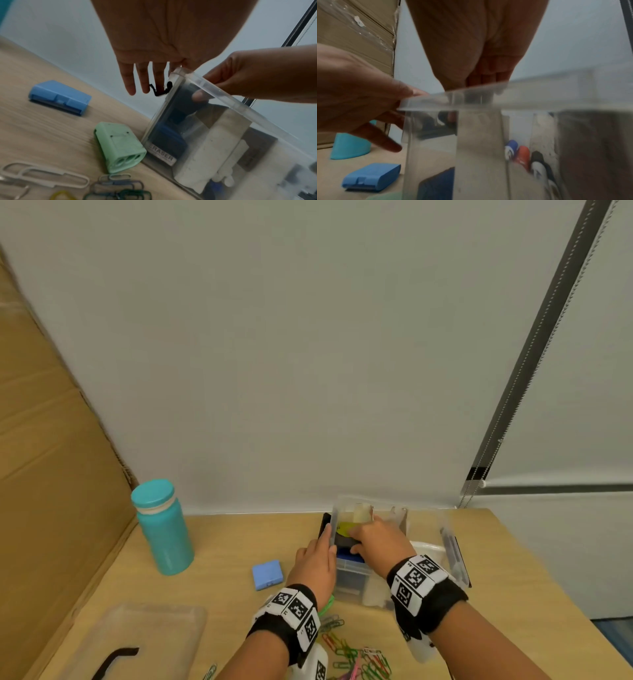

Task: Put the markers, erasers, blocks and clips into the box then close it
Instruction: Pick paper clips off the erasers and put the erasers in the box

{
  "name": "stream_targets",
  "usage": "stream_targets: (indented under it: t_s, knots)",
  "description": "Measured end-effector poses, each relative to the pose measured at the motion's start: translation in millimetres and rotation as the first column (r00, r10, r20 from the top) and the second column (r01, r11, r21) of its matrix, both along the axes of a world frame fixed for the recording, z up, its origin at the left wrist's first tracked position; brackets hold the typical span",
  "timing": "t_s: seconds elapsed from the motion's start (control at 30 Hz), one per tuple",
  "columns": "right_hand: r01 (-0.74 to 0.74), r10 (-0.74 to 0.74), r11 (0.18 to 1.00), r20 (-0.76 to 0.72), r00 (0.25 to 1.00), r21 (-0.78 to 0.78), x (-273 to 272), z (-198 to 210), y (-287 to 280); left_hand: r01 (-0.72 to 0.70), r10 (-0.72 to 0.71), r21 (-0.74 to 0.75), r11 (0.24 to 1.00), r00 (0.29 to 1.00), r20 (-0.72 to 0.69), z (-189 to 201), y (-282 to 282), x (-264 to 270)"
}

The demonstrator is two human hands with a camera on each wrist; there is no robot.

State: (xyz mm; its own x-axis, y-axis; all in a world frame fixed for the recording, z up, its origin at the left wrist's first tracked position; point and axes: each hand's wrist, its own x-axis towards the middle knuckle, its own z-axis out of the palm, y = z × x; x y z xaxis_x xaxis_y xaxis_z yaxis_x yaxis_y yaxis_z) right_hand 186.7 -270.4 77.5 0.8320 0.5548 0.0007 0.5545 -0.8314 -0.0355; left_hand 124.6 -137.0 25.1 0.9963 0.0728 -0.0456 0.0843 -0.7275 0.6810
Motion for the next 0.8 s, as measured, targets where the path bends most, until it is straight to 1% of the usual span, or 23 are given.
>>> stream_targets:
  t_s: [0.07,0.1,0.17,0.2,0.27,0.37,0.43,0.47,0.5,0.57,0.6,0.63,0.67,0.7,0.73,0.8]
  knots:
    - [0.027,-0.034,0.995,-0.071,0.997,-0.098,6.1,6.9,4.1,0.008,-0.008,0.006,1.000,1.000,-0.010,1.4,0.6,-0.2]
    - [0.022,-0.039,0.984,-0.092,0.995,-0.177,8.5,9.9,6.9,0.012,-0.011,0.016,1.000,1.000,-0.018,2.3,0.9,-1.0]
    - [0.004,-0.037,0.948,-0.099,0.994,-0.319,12.4,13.6,13.3,0.015,-0.014,0.054,0.998,1.000,-0.028,3.4,1.9,0.0]
    - [-0.004,-0.041,0.933,-0.116,0.992,-0.361,13.1,13.2,16.4,0.014,-0.012,0.071,0.997,0.999,-0.034,3.5,2.0,0.4]
    - [0.004,-0.081,0.914,-0.173,0.982,-0.406,14.6,11.2,24.6,0.009,-0.006,0.099,0.995,0.999,-0.036,4.5,1.9,0.3]
    - [0.036,-0.179,0.884,-0.267,0.947,-0.466,21.1,6.7,33.6,0.015,-0.009,0.128,0.992,0.999,-0.050,6.5,2.0,-0.3]
    - [0.032,-0.178,0.890,-0.282,0.943,-0.455,22.6,5.0,35.0,0.043,-0.037,0.118,0.992,0.998,-0.050,5.5,6.6,0.8]
    - [0.037,-0.160,0.911,-0.269,0.950,-0.411,20.2,6.1,35.0,0.054,-0.052,0.088,0.995,0.998,-0.017,3.3,11.4,1.9]
    - [0.042,-0.118,0.946,-0.223,0.968,-0.320,15.4,7.6,33.7,0.051,-0.052,0.037,0.998,0.998,0.041,0.5,18.5,2.6]
    - [0.011,-0.012,0.999,-0.021,1.000,-0.043,5.3,6.5,29.9,-0.019,0.030,-0.069,0.997,0.988,0.152,-4.6,37.5,1.9]
    - [-0.025,0.015,0.994,0.089,0.996,0.108,-0.6,1.8,26.0,-0.074,0.089,-0.087,0.993,0.979,0.184,-7.5,49.0,0.9]
    - [-0.079,0.037,0.971,0.187,0.982,0.226,-7.7,-2.2,24.5,-0.129,0.143,-0.082,0.988,0.970,0.197,-11.3,60.9,-0.1]
    - [-0.138,0.059,0.944,0.257,0.965,0.301,-16.4,-7.5,23.9,-0.173,0.180,-0.053,0.984,0.967,0.183,-15.5,72.2,-1.5]
    - [-0.204,0.096,0.918,0.310,0.946,0.339,-25.8,-11.2,25.1,-0.195,0.193,0.002,0.981,0.971,0.140,-19.2,82.3,-2.1]
    - [-0.275,0.151,0.897,0.344,0.927,0.346,-35.2,-15.9,28.0,-0.189,0.184,0.075,0.979,0.981,0.066,-23.3,90.6,-2.5]
    - [-0.382,0.273,0.868,0.338,0.901,0.318,-51.0,-30.0,38.9,-0.098,0.128,0.233,0.967,0.985,-0.115,-32.6,101.7,-3.0]
